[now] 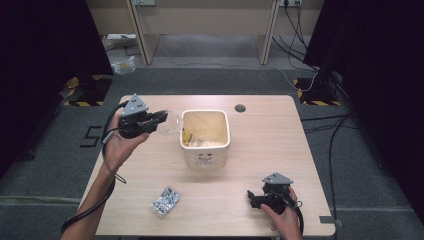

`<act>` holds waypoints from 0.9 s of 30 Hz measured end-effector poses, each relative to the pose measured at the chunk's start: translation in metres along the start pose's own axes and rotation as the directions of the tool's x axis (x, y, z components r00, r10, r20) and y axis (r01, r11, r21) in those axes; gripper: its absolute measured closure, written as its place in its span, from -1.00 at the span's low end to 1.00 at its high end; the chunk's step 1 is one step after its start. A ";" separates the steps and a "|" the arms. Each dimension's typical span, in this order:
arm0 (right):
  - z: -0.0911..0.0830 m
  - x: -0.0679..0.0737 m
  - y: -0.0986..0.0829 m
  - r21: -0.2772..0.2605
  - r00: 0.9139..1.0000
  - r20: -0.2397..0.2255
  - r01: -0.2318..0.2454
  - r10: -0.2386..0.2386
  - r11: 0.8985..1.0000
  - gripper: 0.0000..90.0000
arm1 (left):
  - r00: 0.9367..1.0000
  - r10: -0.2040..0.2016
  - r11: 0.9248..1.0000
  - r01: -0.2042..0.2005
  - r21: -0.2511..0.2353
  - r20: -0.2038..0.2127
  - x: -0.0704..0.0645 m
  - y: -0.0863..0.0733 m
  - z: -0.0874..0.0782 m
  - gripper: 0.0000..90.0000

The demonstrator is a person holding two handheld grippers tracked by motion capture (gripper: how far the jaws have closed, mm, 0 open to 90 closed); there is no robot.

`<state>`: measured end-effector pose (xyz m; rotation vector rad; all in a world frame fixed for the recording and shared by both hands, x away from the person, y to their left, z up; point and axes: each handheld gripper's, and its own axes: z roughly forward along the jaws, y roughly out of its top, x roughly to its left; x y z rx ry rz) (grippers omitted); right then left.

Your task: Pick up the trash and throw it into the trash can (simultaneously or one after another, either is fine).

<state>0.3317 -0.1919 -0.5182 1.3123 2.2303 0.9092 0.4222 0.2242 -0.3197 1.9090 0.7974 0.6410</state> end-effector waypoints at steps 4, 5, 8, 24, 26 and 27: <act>0.000 0.000 0.000 0.000 1.000 0.000 0.000 0.000 1.000 -0.92 | 1.000 -0.011 1.000 0.011 0.004 0.016 -0.005 0.003 0.005 0.84; 0.000 0.000 0.000 0.001 1.000 -0.001 0.000 0.000 1.000 -0.92 | 1.000 -0.011 1.000 0.011 0.006 0.021 -0.007 0.004 0.008 0.84; 0.000 0.000 0.000 0.000 1.000 0.000 0.000 0.000 1.000 -0.92 | 1.000 -0.010 1.000 0.009 0.005 0.027 -0.009 0.006 0.012 0.84; 0.000 0.000 0.000 0.002 1.000 0.002 -0.002 0.002 1.000 -0.92 | 0.997 -0.006 0.999 0.003 0.043 0.071 -0.026 0.010 0.047 0.83; 0.000 0.000 0.000 0.002 1.000 0.002 -0.001 0.001 1.000 -0.92 | 0.997 -0.003 0.999 -0.001 0.053 0.076 -0.027 0.010 0.050 0.83; 0.000 0.000 0.000 0.002 1.000 0.002 -0.001 0.001 1.000 -0.92 | 0.997 -0.006 0.998 0.001 0.060 0.080 -0.029 0.010 0.055 0.83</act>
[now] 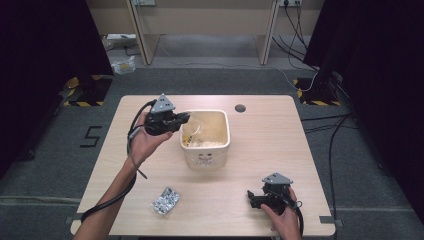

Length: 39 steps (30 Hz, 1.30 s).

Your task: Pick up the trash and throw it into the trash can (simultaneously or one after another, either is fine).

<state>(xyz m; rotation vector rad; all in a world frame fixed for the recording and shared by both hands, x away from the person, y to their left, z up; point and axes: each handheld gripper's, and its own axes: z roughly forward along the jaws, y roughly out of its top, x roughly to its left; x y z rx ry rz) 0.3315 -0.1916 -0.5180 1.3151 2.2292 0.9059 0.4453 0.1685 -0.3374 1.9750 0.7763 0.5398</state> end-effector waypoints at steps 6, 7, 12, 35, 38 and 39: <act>0.000 0.000 0.000 0.000 1.000 0.000 0.000 0.000 1.000 -0.92 | 1.000 0.009 1.000 -0.009 0.029 0.009 -0.003 -0.003 0.014 0.82; 0.000 0.000 0.000 0.000 1.000 0.000 0.000 0.000 1.000 -0.92 | 1.000 0.009 1.000 -0.009 0.029 0.009 -0.003 -0.003 0.014 0.82; 0.000 0.000 0.000 0.000 1.000 0.000 0.000 0.000 1.000 -0.92 | 1.000 -0.003 0.999 0.002 0.053 0.023 -0.004 -0.008 0.021 0.80; 0.000 0.000 0.000 0.001 1.000 -0.004 0.002 -0.002 1.000 -0.93 | 0.999 -0.027 0.998 0.025 0.066 0.030 -0.008 -0.014 0.025 0.18; 0.000 -0.001 0.000 0.002 1.000 -0.004 0.002 -0.002 1.000 -0.93 | 0.998 -0.059 0.997 0.058 0.047 0.030 -0.005 -0.015 0.017 0.05; 0.000 -0.001 0.000 0.001 1.000 -0.004 0.002 -0.002 1.000 -0.93 | 0.997 -0.072 0.997 0.071 0.043 0.030 -0.005 -0.015 0.014 -0.10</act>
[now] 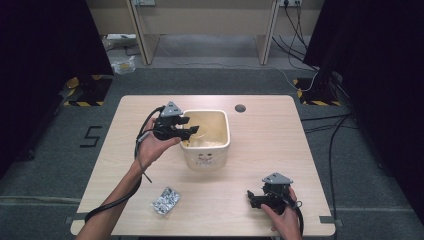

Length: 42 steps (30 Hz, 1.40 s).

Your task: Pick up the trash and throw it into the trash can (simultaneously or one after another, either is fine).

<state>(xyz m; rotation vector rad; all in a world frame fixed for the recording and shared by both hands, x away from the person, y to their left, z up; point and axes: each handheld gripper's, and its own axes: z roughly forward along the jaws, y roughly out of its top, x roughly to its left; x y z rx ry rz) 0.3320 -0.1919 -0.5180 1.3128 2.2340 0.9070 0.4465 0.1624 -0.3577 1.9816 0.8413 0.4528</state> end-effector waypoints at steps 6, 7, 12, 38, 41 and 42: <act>0.000 0.000 0.000 0.000 1.000 0.000 0.000 0.000 1.000 -0.93 | 1.000 -0.030 0.999 0.030 -0.011 0.008 0.001 -0.003 -0.014 -0.32; 0.000 0.000 0.000 0.000 1.000 0.000 0.000 0.000 1.000 -0.93 | 0.999 -0.036 0.999 0.036 -0.012 0.013 0.001 -0.004 -0.015 -0.32; 0.000 0.000 0.000 0.000 1.000 0.000 0.000 0.000 1.000 -0.93 | 0.999 -0.039 0.999 0.040 -0.009 0.031 0.002 -0.009 -0.022 -0.46; 0.000 0.000 0.000 0.000 1.000 0.001 0.000 0.000 1.000 -0.93 | 0.996 -0.029 1.000 0.029 0.005 0.083 -0.015 -0.051 -0.059 -0.63; 0.000 0.000 0.000 0.000 1.000 0.001 0.000 0.000 1.000 -0.93 | 0.996 -0.030 0.999 0.030 0.012 0.082 -0.017 -0.057 -0.059 -0.63; 0.000 0.000 0.000 0.000 1.000 0.001 0.000 0.000 1.000 -0.93 | 0.996 -0.031 0.999 0.030 0.015 0.086 -0.018 -0.059 -0.059 -0.63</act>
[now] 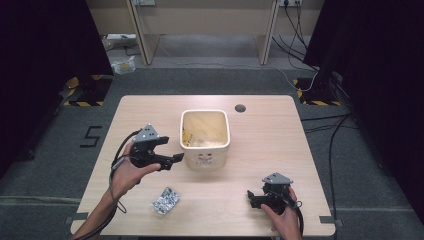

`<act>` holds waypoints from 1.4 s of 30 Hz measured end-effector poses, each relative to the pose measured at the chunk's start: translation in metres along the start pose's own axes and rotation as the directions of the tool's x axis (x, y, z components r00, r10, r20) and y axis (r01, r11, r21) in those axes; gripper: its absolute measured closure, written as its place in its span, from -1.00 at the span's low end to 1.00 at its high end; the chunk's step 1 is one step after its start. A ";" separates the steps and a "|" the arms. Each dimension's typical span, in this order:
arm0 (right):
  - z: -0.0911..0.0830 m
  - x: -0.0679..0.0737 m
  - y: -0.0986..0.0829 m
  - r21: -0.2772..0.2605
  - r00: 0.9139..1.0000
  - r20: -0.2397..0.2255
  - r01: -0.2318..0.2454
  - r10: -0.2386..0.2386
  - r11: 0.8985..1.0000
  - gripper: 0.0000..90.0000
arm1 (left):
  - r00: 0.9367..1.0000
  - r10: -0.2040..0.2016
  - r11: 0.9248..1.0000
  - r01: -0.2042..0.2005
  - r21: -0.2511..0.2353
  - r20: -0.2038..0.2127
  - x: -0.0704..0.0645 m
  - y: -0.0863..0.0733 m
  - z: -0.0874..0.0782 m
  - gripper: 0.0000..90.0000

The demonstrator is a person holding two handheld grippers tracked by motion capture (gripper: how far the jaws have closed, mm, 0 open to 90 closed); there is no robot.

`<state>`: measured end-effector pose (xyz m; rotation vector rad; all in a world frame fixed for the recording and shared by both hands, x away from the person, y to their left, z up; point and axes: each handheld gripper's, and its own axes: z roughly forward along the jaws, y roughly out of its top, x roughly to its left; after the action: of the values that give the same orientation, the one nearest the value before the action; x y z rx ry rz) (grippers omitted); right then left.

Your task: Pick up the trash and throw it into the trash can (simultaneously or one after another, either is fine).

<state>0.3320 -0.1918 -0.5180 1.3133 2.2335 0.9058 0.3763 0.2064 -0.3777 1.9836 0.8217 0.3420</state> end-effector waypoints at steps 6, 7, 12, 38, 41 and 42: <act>0.000 0.000 0.000 0.000 1.000 -0.001 0.000 0.000 1.000 -0.93 | 1.000 -0.005 1.000 0.005 0.017 0.004 -0.004 -0.017 0.002 -0.63; 0.000 0.000 0.000 0.000 1.000 0.000 0.000 0.000 1.000 -0.93 | 1.000 -0.006 1.000 0.006 0.020 0.002 -0.005 -0.020 0.003 -0.63; 0.000 0.000 0.000 0.000 1.000 0.000 0.000 0.000 1.000 -0.93 | 1.000 -0.011 0.999 0.011 0.034 -0.002 -0.009 -0.034 0.006 -0.63; 0.000 0.000 0.000 0.000 1.000 0.000 0.000 0.000 1.000 -0.93 | 0.998 -0.050 0.991 0.053 0.125 -0.026 -0.022 -0.109 0.026 -0.63; 0.000 0.000 0.000 0.000 1.000 0.000 0.000 0.000 1.000 -0.93 | 0.998 -0.049 0.989 0.052 0.139 -0.026 -0.023 -0.115 0.027 -0.63; 0.000 0.000 0.000 0.000 1.000 0.000 0.000 0.000 1.000 -0.93 | 0.998 -0.051 0.989 0.054 0.140 -0.029 -0.024 -0.116 0.026 -0.63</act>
<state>0.3320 -0.1918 -0.5180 1.3135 2.2331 0.9056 0.3252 0.2132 -0.4877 2.0874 0.9350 0.2861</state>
